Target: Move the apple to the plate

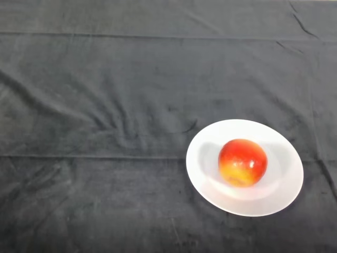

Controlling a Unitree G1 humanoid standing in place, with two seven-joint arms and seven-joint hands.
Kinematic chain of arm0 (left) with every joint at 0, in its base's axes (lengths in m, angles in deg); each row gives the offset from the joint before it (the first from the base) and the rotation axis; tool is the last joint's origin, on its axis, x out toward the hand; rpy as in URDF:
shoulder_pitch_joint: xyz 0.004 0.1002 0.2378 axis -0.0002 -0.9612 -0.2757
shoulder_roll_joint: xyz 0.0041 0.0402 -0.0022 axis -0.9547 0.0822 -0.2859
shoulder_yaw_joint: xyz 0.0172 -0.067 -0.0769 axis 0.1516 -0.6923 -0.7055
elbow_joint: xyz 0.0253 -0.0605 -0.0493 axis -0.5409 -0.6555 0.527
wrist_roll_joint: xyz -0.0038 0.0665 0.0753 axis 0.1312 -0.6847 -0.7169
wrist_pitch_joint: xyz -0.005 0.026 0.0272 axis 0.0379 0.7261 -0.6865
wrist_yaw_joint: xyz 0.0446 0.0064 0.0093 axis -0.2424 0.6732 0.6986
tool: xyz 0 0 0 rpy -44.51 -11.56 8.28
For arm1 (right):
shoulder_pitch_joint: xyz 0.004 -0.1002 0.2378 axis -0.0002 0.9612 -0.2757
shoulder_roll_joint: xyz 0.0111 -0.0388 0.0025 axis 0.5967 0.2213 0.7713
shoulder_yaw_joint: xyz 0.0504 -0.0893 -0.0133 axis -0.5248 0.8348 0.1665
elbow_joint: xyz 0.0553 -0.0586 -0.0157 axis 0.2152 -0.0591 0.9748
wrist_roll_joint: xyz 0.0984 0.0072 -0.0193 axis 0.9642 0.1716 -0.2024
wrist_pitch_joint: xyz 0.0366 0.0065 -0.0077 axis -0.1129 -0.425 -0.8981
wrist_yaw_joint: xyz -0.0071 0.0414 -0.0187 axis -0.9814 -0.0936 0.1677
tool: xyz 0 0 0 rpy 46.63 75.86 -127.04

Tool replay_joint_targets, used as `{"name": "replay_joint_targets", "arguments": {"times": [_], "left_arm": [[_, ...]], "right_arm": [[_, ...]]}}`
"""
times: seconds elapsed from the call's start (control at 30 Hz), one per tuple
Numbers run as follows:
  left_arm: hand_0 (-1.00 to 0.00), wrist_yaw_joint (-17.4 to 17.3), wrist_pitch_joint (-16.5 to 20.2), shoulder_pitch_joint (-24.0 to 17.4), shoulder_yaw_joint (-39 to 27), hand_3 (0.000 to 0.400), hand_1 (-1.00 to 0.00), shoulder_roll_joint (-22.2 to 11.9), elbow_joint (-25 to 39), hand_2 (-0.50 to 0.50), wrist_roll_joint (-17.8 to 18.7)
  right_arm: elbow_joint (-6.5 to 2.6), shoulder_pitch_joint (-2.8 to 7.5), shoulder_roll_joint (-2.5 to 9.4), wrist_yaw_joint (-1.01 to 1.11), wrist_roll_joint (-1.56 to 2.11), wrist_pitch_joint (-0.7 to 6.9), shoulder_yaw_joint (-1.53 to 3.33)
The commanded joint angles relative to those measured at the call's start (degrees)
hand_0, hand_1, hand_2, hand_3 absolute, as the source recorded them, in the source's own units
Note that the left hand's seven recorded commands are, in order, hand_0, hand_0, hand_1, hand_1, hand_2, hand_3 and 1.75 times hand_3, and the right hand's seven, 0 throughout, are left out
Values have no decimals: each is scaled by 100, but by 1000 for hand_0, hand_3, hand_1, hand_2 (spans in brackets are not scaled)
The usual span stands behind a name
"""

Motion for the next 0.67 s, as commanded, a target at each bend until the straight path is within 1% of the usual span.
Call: {"name": "replay_joint_targets", "arguments": {"times": [0.03, 0.67], "left_arm": [[0, -71, 85, -42, -136, 0, 0, -113, 117, 0, -135], [0, -112, 133, -29, -226, 0, 0, -91, 141, 0, -271]], "right_arm": [[4, -83, -109, 11, 104, -49, -22], [7, -83, -108, 10, 103, -49, -22]]}}
